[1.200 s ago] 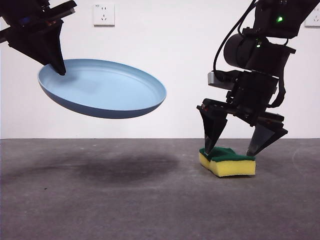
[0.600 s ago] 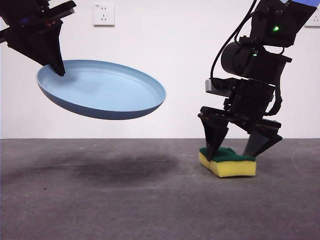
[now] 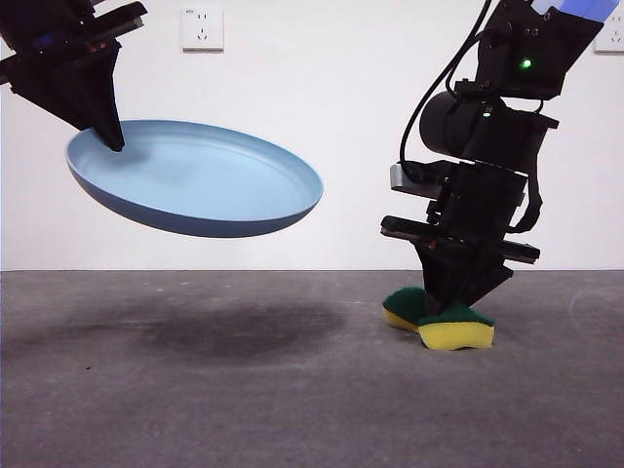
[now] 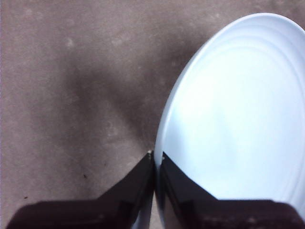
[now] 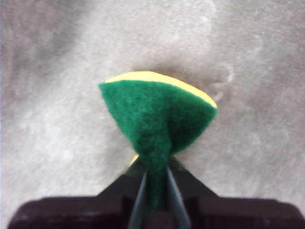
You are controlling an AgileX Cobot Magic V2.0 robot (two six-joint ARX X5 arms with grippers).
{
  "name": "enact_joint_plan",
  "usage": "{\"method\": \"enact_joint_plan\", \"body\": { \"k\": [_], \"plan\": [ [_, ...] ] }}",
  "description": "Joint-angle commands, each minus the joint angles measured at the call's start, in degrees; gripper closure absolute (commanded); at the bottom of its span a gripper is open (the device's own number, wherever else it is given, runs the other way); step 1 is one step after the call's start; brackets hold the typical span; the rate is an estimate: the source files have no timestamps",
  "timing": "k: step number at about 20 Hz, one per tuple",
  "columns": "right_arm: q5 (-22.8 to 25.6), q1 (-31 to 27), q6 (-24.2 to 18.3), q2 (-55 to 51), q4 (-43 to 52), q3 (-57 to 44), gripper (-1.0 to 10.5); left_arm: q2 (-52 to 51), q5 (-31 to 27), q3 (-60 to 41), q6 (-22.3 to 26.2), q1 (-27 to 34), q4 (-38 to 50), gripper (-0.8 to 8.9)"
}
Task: Pick up the plate,pick up the cloth,clean the plate with the cloth
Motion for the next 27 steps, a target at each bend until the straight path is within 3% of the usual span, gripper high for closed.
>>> {"method": "enact_joint_plan", "body": {
  "k": [1,4,8,11,15,18,21,27],
  "plan": [
    [-0.1,1.0,1.9,-2.9,-1.1,-0.4,9.6,0.1,-0.3,-0.6,0.2,-0.3,0.5,8.21],
    [-0.6,3.6,2.7,-9.9,-1.1,-0.4,9.6,0.5,-0.3,-0.6,0.1,-0.7,0.5,8.21],
    [-7.5,8.9,5.9,-19.5,1.9,-0.4,9.6,1.5,-0.3,-0.6,-1.7,-3.5,1.7,8.21],
    [-6.7,13.9,6.4,-22.3,5.9,-0.4,9.6,1.6,0.1,-0.6,-3.2,-7.1,2.3,8.21],
    [3.7,17.0,6.7,-20.3,6.0,-0.4,9.6,1.6,2.9,-0.6,-3.8,-11.3,2.5,8.21],
    [3.1,17.6,7.5,-18.7,6.8,-0.4,9.6,1.6,5.4,-0.6,-5.2,-12.6,4.7,8.21],
    [2.9,20.2,7.6,-16.8,7.1,-0.4,9.6,1.6,6.2,-0.6,-9.4,-12.7,9.9,8.21],
    [3.4,27.1,7.4,-16.6,3.0,-0.4,9.6,1.6,2.9,-0.6,-10.1,-12.2,12.1,8.21]
  ]
}}
